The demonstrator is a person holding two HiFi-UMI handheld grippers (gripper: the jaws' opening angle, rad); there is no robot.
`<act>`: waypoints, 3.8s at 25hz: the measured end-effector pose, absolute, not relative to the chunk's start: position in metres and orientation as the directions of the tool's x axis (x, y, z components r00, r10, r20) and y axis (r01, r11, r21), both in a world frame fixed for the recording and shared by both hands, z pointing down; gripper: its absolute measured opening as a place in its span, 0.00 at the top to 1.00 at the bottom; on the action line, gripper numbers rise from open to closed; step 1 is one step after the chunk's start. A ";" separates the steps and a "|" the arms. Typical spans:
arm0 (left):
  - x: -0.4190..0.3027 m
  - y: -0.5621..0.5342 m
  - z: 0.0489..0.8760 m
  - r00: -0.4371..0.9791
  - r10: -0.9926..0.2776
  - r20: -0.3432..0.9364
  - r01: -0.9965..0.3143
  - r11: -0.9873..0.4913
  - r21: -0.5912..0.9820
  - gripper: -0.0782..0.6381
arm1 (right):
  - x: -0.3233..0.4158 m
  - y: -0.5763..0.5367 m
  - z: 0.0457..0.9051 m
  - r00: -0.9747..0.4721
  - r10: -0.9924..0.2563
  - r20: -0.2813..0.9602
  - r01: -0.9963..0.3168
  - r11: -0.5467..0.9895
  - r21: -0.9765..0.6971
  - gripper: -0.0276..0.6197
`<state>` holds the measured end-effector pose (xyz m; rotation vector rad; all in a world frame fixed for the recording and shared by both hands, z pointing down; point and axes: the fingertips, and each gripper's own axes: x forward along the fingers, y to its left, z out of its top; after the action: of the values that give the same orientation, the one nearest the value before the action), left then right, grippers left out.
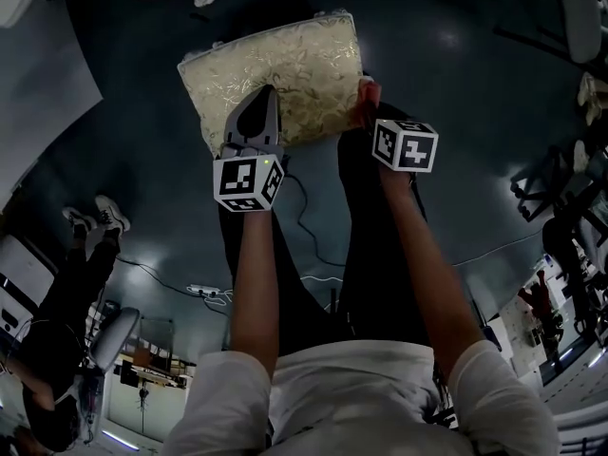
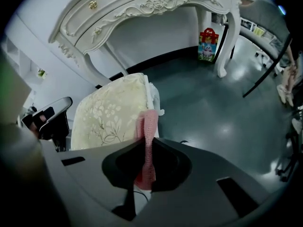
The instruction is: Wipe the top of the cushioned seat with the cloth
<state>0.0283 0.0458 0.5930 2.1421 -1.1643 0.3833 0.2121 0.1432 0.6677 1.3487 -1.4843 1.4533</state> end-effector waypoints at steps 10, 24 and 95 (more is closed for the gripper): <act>-0.066 0.058 0.589 0.448 -0.689 0.570 -0.889 -0.278 0.363 0.87 | 0.077 0.132 0.643 -0.435 -0.233 0.870 -0.896 0.016 -0.444 0.92; -0.192 0.085 0.594 0.324 -0.729 0.603 -0.936 -0.152 0.319 0.87 | -0.143 0.161 0.675 -0.615 0.016 0.788 -0.756 0.274 -0.595 0.92; -0.189 0.091 0.577 0.333 -0.739 0.586 -0.930 -0.154 0.334 0.87 | -0.124 0.193 0.661 -0.595 -0.055 0.802 -0.802 0.110 -0.588 0.92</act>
<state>-0.1892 0.0906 0.5774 1.9493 -1.4614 0.3768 -0.1242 0.1929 0.6609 0.8360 -1.7718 1.5425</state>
